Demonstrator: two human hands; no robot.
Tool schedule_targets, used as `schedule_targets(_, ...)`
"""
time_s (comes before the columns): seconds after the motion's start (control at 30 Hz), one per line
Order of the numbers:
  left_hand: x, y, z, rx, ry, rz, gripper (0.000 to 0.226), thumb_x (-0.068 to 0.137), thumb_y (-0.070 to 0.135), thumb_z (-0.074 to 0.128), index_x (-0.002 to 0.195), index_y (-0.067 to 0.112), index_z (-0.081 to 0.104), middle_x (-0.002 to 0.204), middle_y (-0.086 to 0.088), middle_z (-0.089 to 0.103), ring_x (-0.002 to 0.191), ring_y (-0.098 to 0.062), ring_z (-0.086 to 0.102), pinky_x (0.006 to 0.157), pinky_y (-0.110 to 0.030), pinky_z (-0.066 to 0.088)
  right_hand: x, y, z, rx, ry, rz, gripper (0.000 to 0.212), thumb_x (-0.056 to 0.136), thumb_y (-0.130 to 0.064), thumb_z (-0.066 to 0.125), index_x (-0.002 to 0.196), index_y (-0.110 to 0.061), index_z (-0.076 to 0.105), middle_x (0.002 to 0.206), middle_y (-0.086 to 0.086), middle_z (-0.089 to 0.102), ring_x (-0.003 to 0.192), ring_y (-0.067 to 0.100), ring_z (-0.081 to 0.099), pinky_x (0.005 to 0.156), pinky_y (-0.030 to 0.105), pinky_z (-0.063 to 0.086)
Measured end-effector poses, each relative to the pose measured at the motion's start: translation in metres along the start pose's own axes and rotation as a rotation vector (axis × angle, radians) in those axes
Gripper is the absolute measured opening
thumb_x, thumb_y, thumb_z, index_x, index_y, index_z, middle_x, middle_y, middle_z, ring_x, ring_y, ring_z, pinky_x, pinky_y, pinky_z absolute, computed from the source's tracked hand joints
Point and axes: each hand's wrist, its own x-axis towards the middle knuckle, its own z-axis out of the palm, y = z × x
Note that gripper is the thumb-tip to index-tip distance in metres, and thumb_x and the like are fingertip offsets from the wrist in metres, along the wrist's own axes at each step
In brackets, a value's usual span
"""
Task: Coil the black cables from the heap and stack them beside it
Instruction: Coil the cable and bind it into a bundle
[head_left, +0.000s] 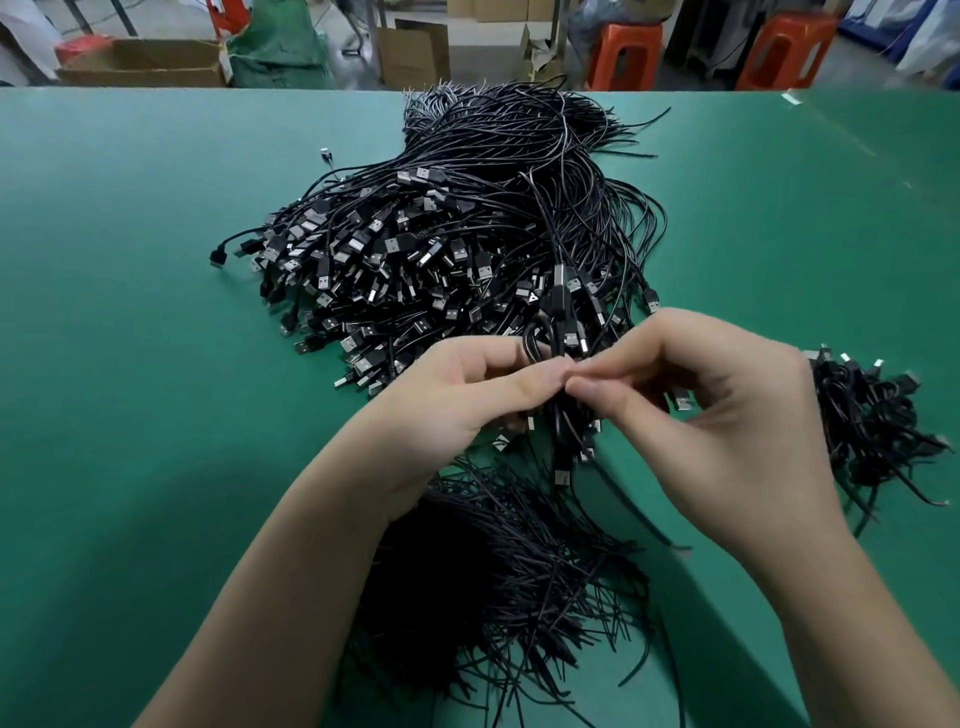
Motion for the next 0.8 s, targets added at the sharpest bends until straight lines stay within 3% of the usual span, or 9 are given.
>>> schedule_targets(0.07, 0.001, 0.001, 0.004, 0.082, 0.095, 0.144, 0.017, 0.099, 0.025, 0.066, 0.106, 0.017, 0.079, 0.095, 0.003, 0.077, 0.083, -0.012, 0.069, 0.075, -0.027, 0.057, 0.000, 0.000, 0.003, 0.247, 0.064, 0.192, 0.013, 0.083, -0.019, 0.083, 0.077, -0.025, 0.074, 0.067, -0.010, 0.065, 0.062, 0.006, 0.057, 0.061, 0.019, 0.044)
schedule_targets(0.17, 0.002, 0.000, 0.013, 0.356, 0.261, 0.364, 0.007, 0.097, 0.022, 0.072, 0.101, 0.023, 0.078, 0.076, 0.010, 0.067, 0.064, -0.009, 0.057, 0.058, -0.026, 0.046, 0.001, 0.001, 0.005, 0.518, 0.123, 0.390, 0.011, 0.082, -0.020, 0.078, 0.074, -0.027, 0.074, 0.060, -0.009, 0.052, 0.057, 0.008, 0.042, 0.054, 0.016, 0.037)
schedule_targets(0.27, -0.003, -0.002, 0.017, 0.486, 0.301, 0.478, 0.014, 0.099, 0.017, 0.069, 0.096, 0.029, 0.074, 0.070, 0.007, 0.066, 0.063, -0.007, 0.063, 0.058, -0.023, 0.048, 0.002, 0.002, 0.006, 0.720, 0.137, 0.545, 0.012, 0.079, -0.019, 0.081, 0.071, -0.026, 0.075, 0.060, -0.007, 0.048, 0.051, 0.006, 0.036, 0.052, 0.015, 0.033)
schedule_targets(0.33, 0.004, 0.000, 0.019, 0.493, 0.250, 0.435, 0.017, 0.103, 0.008, 0.060, 0.104, 0.018, 0.074, 0.083, 0.007, 0.075, 0.079, -0.010, 0.074, 0.071, -0.020, 0.055, 0.002, 0.002, 0.005, 0.794, 0.164, 0.639, 0.005, 0.073, -0.023, 0.079, 0.069, -0.024, 0.076, 0.062, -0.001, 0.053, 0.049, 0.006, 0.038, 0.051, 0.016, 0.032)
schedule_targets(0.43, 0.015, 0.000, 0.020, 0.251, 0.244, 0.178, 0.027, 0.108, 0.014, 0.050, 0.113, 0.012, 0.076, 0.091, 0.000, 0.079, 0.091, -0.017, 0.076, 0.087, -0.039, 0.060, 0.002, 0.004, 0.006, 0.834, 0.200, 0.702, 0.004, 0.071, -0.020, 0.076, 0.067, -0.022, 0.075, 0.062, -0.003, 0.058, 0.047, 0.006, 0.039, 0.049, 0.016, 0.032)
schedule_targets(0.5, 0.011, 0.001, 0.022, 0.183, 0.269, 0.254, 0.028, 0.108, 0.026, 0.053, 0.109, 0.018, 0.079, 0.092, -0.005, 0.080, 0.088, -0.024, 0.077, 0.080, -0.038, 0.062, 0.002, 0.003, 0.008, 0.818, 0.199, 0.696, 0.003, 0.071, -0.022, 0.077, 0.069, -0.022, 0.075, 0.060, -0.004, 0.058, 0.048, 0.007, 0.041, 0.048, 0.017, 0.032)
schedule_targets(0.57, 0.006, -0.002, 0.021, 0.121, 0.280, 0.314, 0.011, 0.098, 0.020, 0.070, 0.102, 0.021, 0.080, 0.090, -0.005, 0.079, 0.084, -0.022, 0.076, 0.076, -0.029, 0.061, 0.001, 0.001, 0.012, 0.797, 0.188, 0.674, 0.004, 0.072, -0.024, 0.078, 0.071, -0.021, 0.075, 0.059, -0.004, 0.055, 0.049, 0.007, 0.041, 0.049, 0.016, 0.035)
schedule_targets(0.7, 0.010, -0.006, 0.019, 0.000, 0.306, 0.252, 0.047, 0.081, 0.014, 0.083, 0.120, 0.032, 0.066, 0.087, 0.009, 0.074, 0.080, -0.006, 0.068, 0.078, -0.021, 0.054, 0.000, 0.001, 0.017, 0.865, 0.165, 0.716, 0.010, 0.070, -0.025, 0.083, 0.074, -0.020, 0.076, 0.061, -0.002, 0.048, 0.047, 0.006, 0.038, 0.048, 0.015, 0.035)
schedule_targets(0.8, 0.009, -0.005, 0.021, 0.162, 0.309, 0.332, 0.043, 0.085, 0.012, 0.081, 0.122, 0.032, 0.071, 0.094, 0.012, 0.076, 0.083, 0.001, 0.064, 0.074, -0.025, 0.048, 0.002, 0.002, 0.019, 1.020, 0.158, 0.792, 0.002, 0.072, -0.019, 0.078, 0.071, -0.018, 0.076, 0.061, -0.004, 0.054, 0.043, 0.002, 0.037, 0.043, 0.013, 0.033)
